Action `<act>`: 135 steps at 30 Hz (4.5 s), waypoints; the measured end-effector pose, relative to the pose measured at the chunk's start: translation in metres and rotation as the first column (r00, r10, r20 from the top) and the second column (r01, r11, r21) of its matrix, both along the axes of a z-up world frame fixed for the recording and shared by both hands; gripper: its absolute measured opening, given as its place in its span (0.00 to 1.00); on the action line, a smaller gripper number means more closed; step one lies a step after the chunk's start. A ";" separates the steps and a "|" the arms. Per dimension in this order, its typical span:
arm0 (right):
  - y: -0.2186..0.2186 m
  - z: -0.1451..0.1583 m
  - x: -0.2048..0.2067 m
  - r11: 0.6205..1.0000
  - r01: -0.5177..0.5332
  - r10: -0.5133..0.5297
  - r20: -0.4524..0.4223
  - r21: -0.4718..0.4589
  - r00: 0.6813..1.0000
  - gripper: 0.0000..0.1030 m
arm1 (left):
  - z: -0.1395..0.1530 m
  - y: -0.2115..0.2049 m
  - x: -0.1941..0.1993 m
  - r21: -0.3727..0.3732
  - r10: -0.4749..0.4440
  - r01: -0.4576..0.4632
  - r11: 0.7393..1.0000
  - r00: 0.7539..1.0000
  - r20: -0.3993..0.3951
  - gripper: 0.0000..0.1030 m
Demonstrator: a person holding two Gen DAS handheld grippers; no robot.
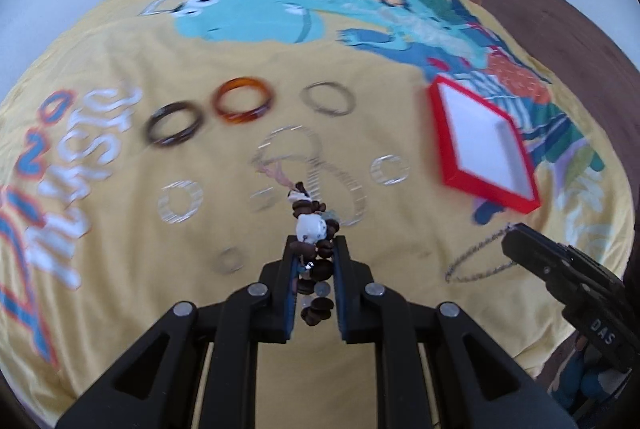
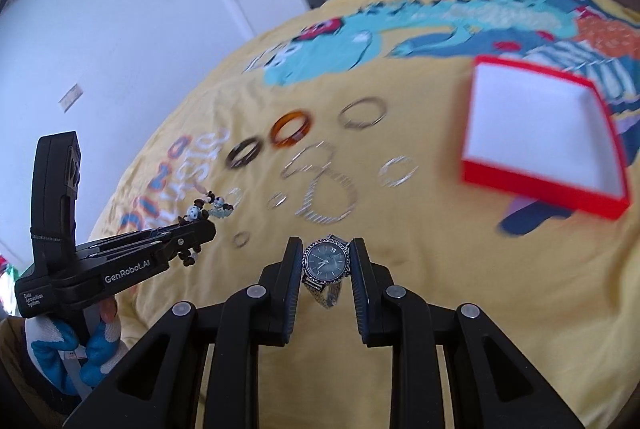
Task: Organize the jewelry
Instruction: 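Grasp the beaded bracelet with the left tool while the right tool grasps the silver watch, then carry both items into the red box and open both tools to release, then grasp the small silver ring with the left tool, then grasp the silver chain necklace with the right tool and lift it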
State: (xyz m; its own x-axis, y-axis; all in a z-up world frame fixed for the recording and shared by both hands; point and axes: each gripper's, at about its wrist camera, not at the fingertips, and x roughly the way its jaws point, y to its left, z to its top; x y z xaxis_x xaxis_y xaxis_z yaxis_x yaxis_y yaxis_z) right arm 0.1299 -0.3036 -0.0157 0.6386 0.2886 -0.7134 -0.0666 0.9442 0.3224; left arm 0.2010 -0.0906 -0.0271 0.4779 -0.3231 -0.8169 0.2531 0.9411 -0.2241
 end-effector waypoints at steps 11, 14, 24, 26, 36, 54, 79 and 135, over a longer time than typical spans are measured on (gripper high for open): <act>-0.144 0.002 0.057 0.970 0.192 -0.189 0.036 -0.152 0.981 0.23 | 0.007 -0.189 0.077 -0.052 -0.232 0.234 0.971 0.972 0.050 0.14; -0.163 -0.018 0.071 0.966 0.202 -0.203 0.009 -0.162 0.979 0.23 | -0.021 -0.222 0.094 -0.012 -0.253 0.253 0.967 0.967 0.013 0.14; -0.177 -0.081 0.096 0.969 0.166 -0.185 -0.094 -0.183 0.978 0.23 | -0.085 -0.246 0.106 0.077 -0.267 0.273 0.959 0.960 -0.084 0.14; -0.173 -0.084 0.097 0.967 0.146 -0.169 -0.097 -0.208 0.981 0.23 | -0.088 -0.249 0.101 0.114 -0.264 0.273 0.955 0.961 -0.087 0.14; -0.181 -0.087 0.096 0.949 0.070 -0.121 -0.149 -0.306 0.981 0.22 | -0.091 -0.236 0.073 0.084 -0.126 0.143 0.986 0.974 -0.186 0.14; -0.181 -0.031 0.059 0.943 0.114 -0.151 -0.095 -0.313 0.984 0.37 | -0.035 -0.223 0.057 -0.021 -0.171 0.170 0.985 0.984 -0.053 0.33; 0.007 0.025 -0.006 0.984 -0.007 0.010 0.020 -0.179 1.000 0.40 | -0.001 0.080 -0.034 0.168 0.034 -0.051 0.984 0.994 0.105 0.43; 0.098 -0.113 0.163 0.971 -0.184 0.161 -0.153 -0.155 0.975 0.53 | -0.091 0.084 0.017 -0.004 0.072 -0.072 0.997 0.997 0.002 0.17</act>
